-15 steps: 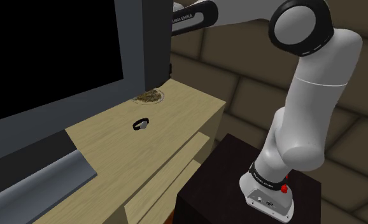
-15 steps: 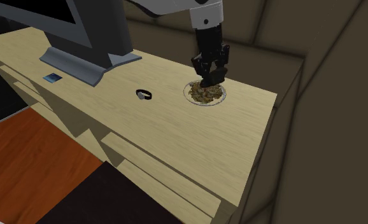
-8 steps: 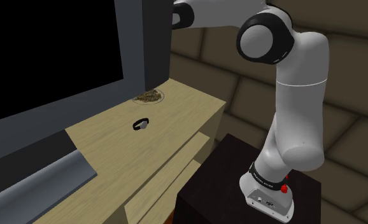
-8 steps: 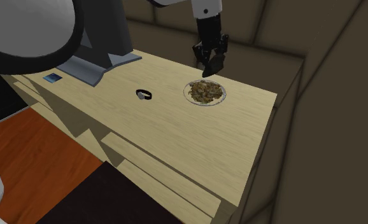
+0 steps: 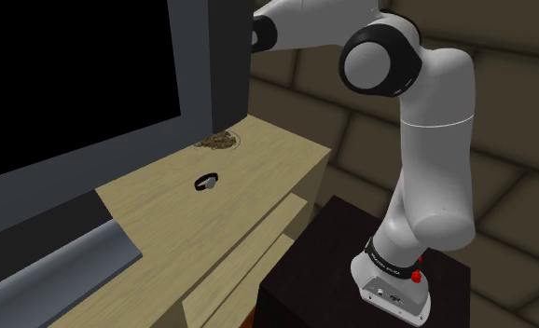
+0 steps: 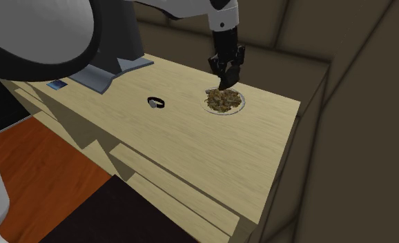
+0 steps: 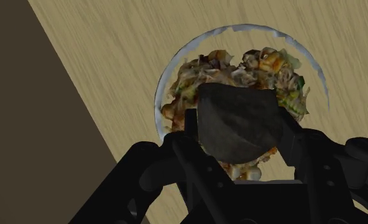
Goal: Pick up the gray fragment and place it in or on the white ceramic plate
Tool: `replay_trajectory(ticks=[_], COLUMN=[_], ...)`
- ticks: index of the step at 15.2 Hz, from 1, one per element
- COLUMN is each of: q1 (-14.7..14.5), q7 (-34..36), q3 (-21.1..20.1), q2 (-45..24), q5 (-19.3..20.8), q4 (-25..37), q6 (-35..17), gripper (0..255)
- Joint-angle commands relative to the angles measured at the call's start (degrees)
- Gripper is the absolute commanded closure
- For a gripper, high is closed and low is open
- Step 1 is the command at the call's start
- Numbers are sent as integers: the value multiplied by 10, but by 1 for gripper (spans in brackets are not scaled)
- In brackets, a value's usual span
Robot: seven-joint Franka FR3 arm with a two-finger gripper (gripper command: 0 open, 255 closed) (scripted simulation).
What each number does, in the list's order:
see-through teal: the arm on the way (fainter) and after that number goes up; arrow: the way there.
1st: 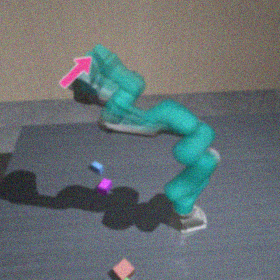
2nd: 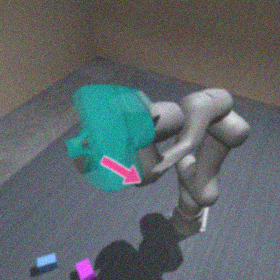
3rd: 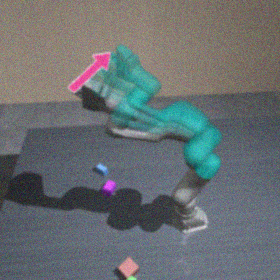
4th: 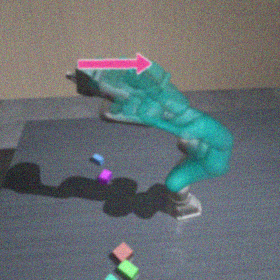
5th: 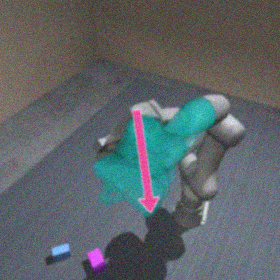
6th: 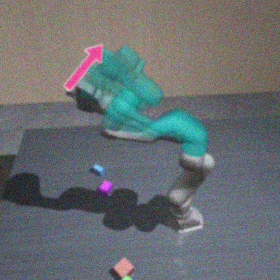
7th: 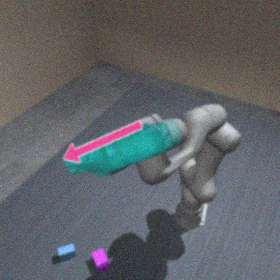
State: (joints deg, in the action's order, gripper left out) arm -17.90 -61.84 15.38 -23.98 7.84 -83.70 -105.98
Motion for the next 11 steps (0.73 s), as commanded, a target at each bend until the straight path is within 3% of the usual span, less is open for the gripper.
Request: replay_trajectory(ticks=[1,11], q1=[-12,-21], q7=[3,3], q3=[-5,6], q2=[-15,-20], q5=[14,8], q4=[-16,-30], q6=[-15,-33], gripper=[255,255])
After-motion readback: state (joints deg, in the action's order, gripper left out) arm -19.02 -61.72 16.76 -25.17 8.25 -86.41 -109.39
